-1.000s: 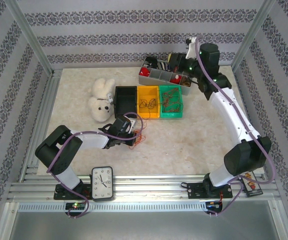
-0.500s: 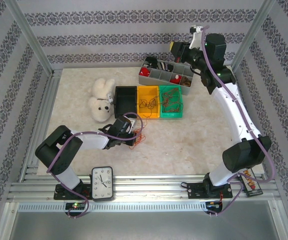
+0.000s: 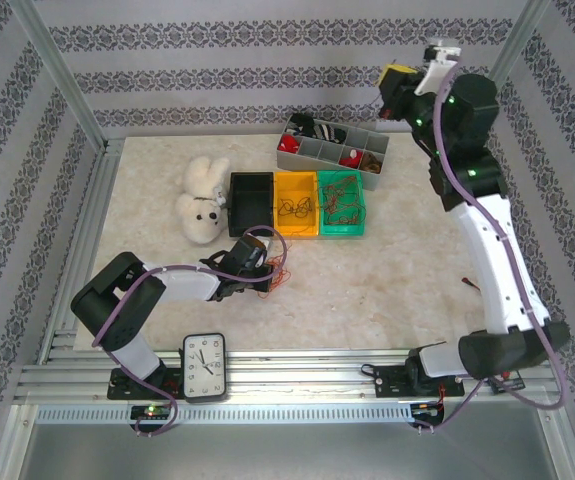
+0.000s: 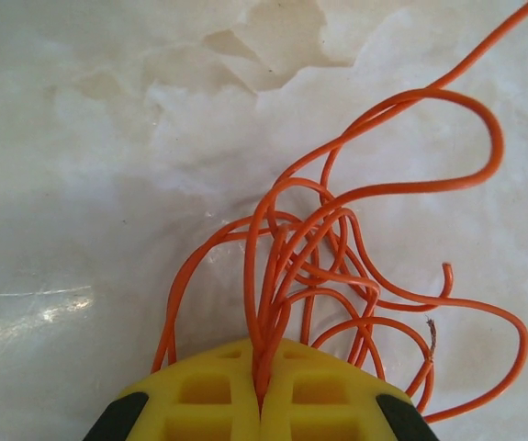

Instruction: Untangle the cables

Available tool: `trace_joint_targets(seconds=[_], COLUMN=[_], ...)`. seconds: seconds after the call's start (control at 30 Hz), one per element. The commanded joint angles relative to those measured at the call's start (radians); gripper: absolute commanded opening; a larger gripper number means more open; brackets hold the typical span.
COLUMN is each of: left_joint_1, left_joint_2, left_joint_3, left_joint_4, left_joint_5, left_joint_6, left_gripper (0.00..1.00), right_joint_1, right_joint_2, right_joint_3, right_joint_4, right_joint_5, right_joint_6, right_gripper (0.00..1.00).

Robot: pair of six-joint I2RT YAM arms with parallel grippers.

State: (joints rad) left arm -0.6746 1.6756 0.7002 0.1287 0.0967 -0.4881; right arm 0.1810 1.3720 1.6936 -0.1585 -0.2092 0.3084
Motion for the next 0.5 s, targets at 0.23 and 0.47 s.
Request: trace_joint_targets(seconds=[0.23,0.47], left_joint_1=[0.027,0.005], left_joint_2=[0.118,-0.004], left_joint_3=[-0.053,-0.006], left_joint_4=[-0.147,-0.102], left_joint_5=[-0.183,-0.026], left_joint_6=[-0.013,0.120], left_gripper=[0.00,0.16], right_joint_1=[-0.071,0.022], right_joint_2=[-0.156,-0.132], right_joint_3=[-0.119,-0.146], right_joint_4=[0.049,0.010], right_joint_5=[0.094,-0.010], right_joint_6=[-0.047,-0.084], right_gripper=[0.00,0.02])
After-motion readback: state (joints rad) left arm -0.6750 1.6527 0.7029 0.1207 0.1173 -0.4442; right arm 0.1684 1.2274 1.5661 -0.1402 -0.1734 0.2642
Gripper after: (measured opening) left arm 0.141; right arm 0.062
